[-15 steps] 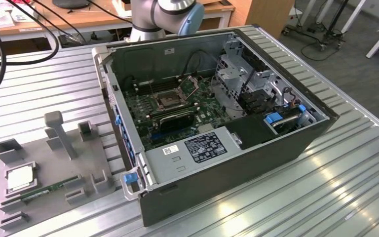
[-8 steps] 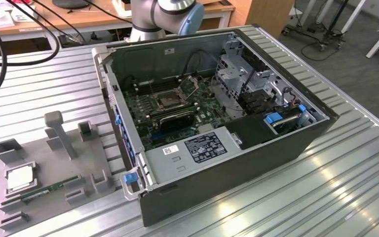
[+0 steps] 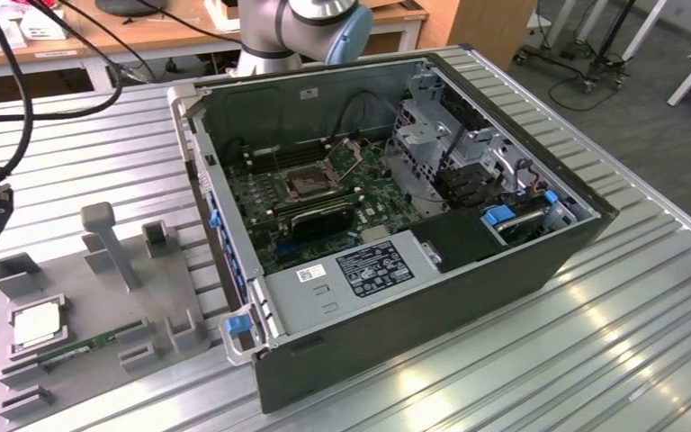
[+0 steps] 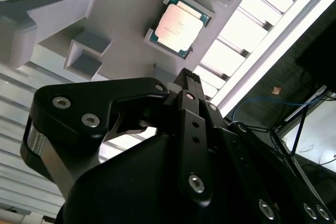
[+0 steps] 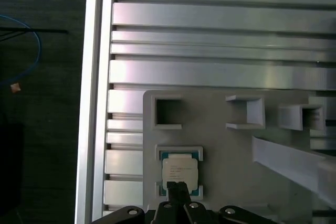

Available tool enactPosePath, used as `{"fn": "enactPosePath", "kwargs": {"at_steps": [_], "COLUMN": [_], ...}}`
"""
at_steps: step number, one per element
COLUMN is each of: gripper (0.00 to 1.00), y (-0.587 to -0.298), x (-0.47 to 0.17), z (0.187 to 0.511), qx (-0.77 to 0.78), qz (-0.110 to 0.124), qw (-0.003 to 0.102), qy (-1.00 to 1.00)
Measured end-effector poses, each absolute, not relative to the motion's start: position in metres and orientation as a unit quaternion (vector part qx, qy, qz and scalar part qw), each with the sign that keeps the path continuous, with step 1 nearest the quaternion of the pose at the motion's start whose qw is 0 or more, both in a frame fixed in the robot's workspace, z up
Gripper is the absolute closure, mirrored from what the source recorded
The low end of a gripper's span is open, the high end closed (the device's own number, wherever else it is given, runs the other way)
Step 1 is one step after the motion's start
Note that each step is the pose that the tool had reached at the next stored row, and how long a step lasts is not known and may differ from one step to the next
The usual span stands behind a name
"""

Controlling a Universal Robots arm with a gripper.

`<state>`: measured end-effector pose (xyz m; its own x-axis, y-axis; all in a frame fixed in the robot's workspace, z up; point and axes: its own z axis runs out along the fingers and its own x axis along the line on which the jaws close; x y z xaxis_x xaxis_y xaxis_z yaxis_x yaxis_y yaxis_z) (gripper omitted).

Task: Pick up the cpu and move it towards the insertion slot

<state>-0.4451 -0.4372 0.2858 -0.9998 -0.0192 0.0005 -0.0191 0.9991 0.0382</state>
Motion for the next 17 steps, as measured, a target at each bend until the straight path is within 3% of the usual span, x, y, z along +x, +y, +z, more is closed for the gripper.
{"fn": "enactPosePath", "kwargs": {"at_steps": [17], "gripper": [0.89], "y": [-0.437], "x": [-0.442], "z": [0.273], "qx": [0.010], "qz": [-0.019], "qw": [0.000], "qy": [-1.000]}}
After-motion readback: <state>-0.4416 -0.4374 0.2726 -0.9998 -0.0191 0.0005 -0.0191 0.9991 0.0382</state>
